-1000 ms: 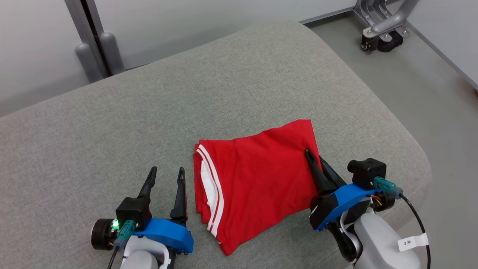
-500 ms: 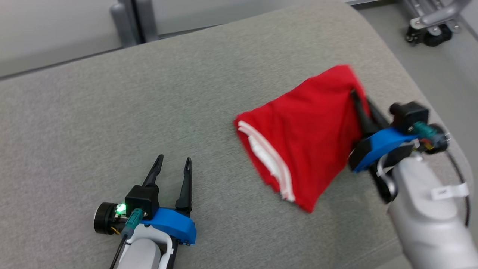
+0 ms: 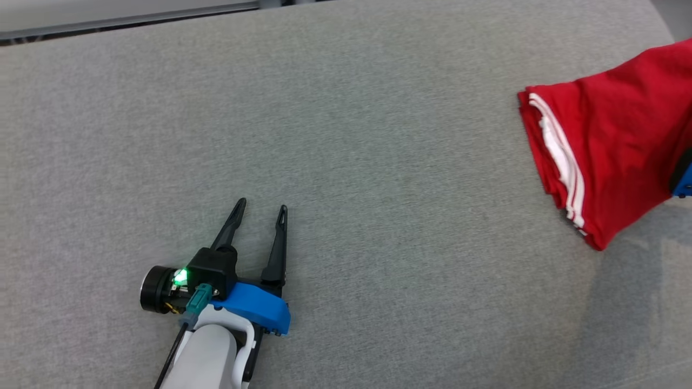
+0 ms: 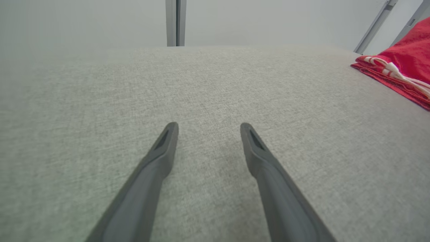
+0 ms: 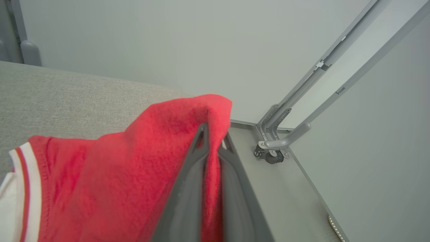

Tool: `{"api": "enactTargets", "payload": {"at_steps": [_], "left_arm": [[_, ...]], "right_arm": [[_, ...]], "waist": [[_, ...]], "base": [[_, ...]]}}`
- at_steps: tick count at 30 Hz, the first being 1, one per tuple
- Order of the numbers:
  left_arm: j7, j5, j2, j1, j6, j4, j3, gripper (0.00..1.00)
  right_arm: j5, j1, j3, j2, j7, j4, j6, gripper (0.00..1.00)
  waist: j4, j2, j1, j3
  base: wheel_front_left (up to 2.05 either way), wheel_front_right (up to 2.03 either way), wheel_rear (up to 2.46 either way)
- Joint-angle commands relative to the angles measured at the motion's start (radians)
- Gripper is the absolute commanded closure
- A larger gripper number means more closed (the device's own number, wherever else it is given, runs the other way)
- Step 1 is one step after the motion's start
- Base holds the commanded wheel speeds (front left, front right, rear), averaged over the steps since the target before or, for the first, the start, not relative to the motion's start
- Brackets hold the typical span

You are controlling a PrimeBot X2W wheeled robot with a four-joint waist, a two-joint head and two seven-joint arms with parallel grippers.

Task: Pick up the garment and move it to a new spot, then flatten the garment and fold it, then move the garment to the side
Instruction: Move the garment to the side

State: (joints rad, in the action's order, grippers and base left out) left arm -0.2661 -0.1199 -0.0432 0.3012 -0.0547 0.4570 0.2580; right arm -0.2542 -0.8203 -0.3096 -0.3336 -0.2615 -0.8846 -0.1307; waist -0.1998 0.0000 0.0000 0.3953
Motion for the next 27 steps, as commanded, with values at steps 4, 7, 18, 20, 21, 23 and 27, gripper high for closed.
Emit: {"api": "enactTargets", "payload": {"at_steps": [4,7,18,20,21,23,27], "left_arm": [[0.003,0.013,-0.016,-0.001,-0.002,0.015,-0.017,0.0],[0.003,0.016,-0.017,-0.002,-0.005,0.014,-0.016,0.0],[0.004,0.014,-0.017,-0.003,-0.001,0.012,-0.019,0.0],[0.003,0.004,-0.015,-0.007,0.002,0.007,-0.019,0.0],[0.003,-0.002,-0.013,-0.01,0.005,0.003,-0.019,0.0],[0.003,-0.013,-0.01,-0.015,0.013,-0.004,-0.022,0.0],[0.002,-0.031,-0.009,-0.025,0.026,-0.014,-0.025,0.0]], "right_arm": [[-0.062,-0.026,-0.087,-0.022,-0.005,-0.01,0.0,1.0],[-0.111,-0.029,-0.143,-0.029,-0.005,-0.014,0.0,1.0],[-0.196,-0.045,-0.304,-0.006,-0.005,0.073,0.0,0.0],[-0.168,-0.047,-0.272,0.02,-0.005,0.101,0.0,0.0],[-0.134,-0.05,-0.26,0.04,-0.005,0.118,0.0,0.0],[-0.081,-0.03,-0.2,0.079,-0.005,0.152,0.0,0.0],[0.04,0.045,-0.07,0.165,-0.005,0.228,0.0,0.0]], "waist": [[0.03,0.0,0.0,0.024],[0.042,0.0,0.0,0.027],[0.062,0.0,0.0,0.023],[0.064,0.0,0.0,0.012],[0.065,0.0,0.0,0.006],[0.066,0.0,0.0,-0.008],[0.078,0.0,0.0,-0.044]], "base": [[0.0,0.0,0.0],[0.0,0.0,0.0],[0.0,0.0,0.0],[0.0,0.0,0.0],[0.0,0.0,0.0],[0.0,0.0,0.0],[0.0,0.0,0.0]]}}
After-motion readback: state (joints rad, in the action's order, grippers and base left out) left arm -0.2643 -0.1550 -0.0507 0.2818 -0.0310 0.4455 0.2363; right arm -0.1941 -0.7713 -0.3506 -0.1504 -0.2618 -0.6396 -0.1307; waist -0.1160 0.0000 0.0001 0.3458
